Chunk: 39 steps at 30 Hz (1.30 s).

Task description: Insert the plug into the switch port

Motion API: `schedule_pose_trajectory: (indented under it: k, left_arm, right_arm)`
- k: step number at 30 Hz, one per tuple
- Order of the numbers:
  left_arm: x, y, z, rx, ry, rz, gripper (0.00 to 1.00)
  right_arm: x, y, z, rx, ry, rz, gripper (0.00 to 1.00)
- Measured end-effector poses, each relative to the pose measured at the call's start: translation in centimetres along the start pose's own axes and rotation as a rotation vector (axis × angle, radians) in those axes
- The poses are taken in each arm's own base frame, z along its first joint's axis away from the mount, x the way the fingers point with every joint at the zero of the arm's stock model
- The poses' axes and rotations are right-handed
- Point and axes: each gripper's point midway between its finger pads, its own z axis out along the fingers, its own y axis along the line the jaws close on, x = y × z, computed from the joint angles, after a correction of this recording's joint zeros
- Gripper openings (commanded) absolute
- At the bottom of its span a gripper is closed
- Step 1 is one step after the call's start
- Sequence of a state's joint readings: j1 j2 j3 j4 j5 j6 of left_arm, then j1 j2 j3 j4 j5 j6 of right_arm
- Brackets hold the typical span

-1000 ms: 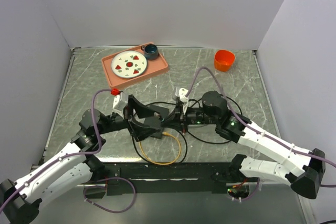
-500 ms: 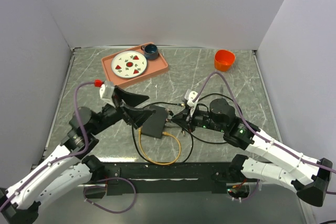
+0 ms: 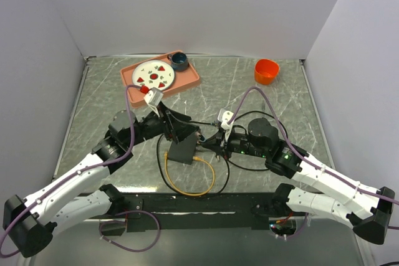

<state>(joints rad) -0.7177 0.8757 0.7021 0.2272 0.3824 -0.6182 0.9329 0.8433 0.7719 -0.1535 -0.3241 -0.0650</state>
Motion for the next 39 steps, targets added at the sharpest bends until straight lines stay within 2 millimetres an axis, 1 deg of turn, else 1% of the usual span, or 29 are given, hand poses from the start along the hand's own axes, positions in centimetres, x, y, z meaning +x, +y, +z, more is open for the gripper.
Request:
schedule_pose_trajectory:
  k: [1,3,4,6,9,10,11,15,17,21,22,23,25,28,29,31,32,33,35,39]
  left_arm:
    - [0.2,-0.1,0.2,0.011,0.008,-0.005,0.6]
    - [0.6,-0.3,0.5,0.034,0.028,-0.018,0.52]
    - [0.7,-0.4,0.6,0.046,0.033,-0.024,0.5]
    - [0.8,-0.8,0.7,0.069,0.039,-0.028,0.5]
    - [0.8,-1.5,0.6,0.102,0.046,-0.025,0.58]
    - [0.9,-1.7,0.6,0.112,0.05,-0.026,0.63]
    - [1.0,-1.9,0.6,0.12,0.055,-0.028,0.64]
    - [1.4,-2.6,0.5,0.15,0.073,-0.036,0.63]
    - [1.5,-2.9,0.5,0.159,0.079,-0.037,0.59]
    - [1.7,-3.3,0.4,0.173,0.084,-0.042,0.44]
    - [1.7,-3.4,0.4,0.176,0.083,-0.041,0.23]
    - [1.7,-3.5,0.5,0.179,0.082,-0.041,0.14]
    - [1.6,-3.4,0.5,0.173,0.079,-0.039,0.01]
    - [1.5,-3.3,0.6,0.17,0.07,-0.039,0.01]
    - [1.5,-3.3,0.6,0.168,0.069,-0.039,0.01]
    - [1.5,-3.2,0.7,0.164,0.068,-0.04,0.01]
    - [1.4,-3.2,0.7,0.163,0.067,-0.04,0.01]
    - [1.5,-3.2,0.7,0.164,0.067,-0.039,0.01]
    - [1.5,-3.4,0.7,0.168,0.067,-0.039,0.01]
    - [1.5,-3.5,0.7,0.168,0.067,-0.039,0.01]
  right_arm:
    - [0.0,0.0,0.0,0.0,0.0,0.0,0.0]
    - [0.0,0.0,0.0,0.001,0.0,0.0,0.0]
    - [0.0,-0.1,0.0,0.004,0.002,0.001,0.0]
    - [0.2,-0.1,0.0,0.009,0.007,0.002,0.0]
    - [0.2,-0.3,0.0,0.019,0.008,0.002,0.0]
    - [0.2,-0.4,0.0,0.022,0.008,0.002,0.0]
    - [0.2,-0.4,0.0,0.025,0.008,0.003,0.0]
    - [0.2,-0.8,0.0,0.045,0.009,0.003,0.0]
    - [0.2,-0.8,0.0,0.049,0.009,0.005,0.0]
    - [0.2,-0.8,0.0,0.05,0.009,0.006,0.0]
    - [0.2,-0.8,0.0,0.049,0.009,0.006,0.0]
    - [0.2,-0.8,0.0,0.049,0.009,0.006,0.0]
    - [0.2,-0.7,0.0,0.042,0.01,0.006,0.0]
    - [0.3,-0.7,0.1,0.042,0.012,0.008,0.0]
    - [0.3,-0.8,0.1,0.044,0.013,0.007,0.13]
    - [0.3,-0.8,0.2,0.044,0.013,0.009,0.33]
    - [0.3,-0.7,0.2,0.044,0.013,0.011,0.47]
    - [0.3,-0.7,0.2,0.042,0.012,0.013,0.51]
    - [0.1,-0.7,0.2,0.04,0.005,0.012,0.56]
    - [-0.5,-0.7,0.3,0.039,-0.018,0.005,0.56]
